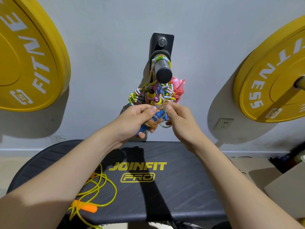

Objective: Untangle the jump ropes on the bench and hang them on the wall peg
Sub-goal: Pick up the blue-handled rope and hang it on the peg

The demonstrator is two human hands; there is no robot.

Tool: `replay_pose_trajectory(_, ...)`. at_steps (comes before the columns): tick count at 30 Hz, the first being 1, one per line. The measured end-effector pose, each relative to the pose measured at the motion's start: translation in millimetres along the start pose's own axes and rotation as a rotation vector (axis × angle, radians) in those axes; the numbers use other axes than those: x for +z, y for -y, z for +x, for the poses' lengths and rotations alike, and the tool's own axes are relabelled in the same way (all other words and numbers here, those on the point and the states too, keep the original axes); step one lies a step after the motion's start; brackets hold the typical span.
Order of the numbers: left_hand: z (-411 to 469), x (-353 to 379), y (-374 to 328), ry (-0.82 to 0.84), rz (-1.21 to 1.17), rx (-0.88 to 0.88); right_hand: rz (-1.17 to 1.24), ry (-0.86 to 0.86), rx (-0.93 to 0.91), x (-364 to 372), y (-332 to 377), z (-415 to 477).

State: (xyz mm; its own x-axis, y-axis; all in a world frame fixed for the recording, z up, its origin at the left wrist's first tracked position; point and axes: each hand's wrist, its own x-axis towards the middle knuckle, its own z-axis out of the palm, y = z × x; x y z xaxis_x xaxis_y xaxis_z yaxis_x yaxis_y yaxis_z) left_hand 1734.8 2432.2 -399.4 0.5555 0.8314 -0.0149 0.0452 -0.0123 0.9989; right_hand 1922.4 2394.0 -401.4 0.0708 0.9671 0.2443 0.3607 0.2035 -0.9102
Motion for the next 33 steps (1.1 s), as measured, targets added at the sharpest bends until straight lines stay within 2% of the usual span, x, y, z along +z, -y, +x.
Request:
replay_pose_trajectory(5, 1, -5, 0, -0.021, -0.029, -0.017, -0.057, 0.037, -0.003, -8, -4, 0)
replay_pose_trajectory(9, 2, -8, 1, -0.032, 0.032, -0.016, -0.155, 0.106, -0.116, -9, -3, -3)
replay_pose_trajectory(23, 2, -7, 3, 0.040, -0.014, -0.114, -0.409, 0.039, -0.265, -8, -5, -2)
replay_pose_trajectory(28, 1, -5, 0, 0.042, -0.129, -0.144, -0.288, 0.053, -0.245, -3, 3, -4)
replay_pose_trajectory(31, 1, -5, 0, 0.046, -0.147, -0.136, -0.021, 0.162, -0.124, 7, 11, -6)
replay_pose_trajectory(33, 2, -5, 0, 0.046, -0.151, -0.117, 0.096, 0.173, -0.043, 7, 11, -5)
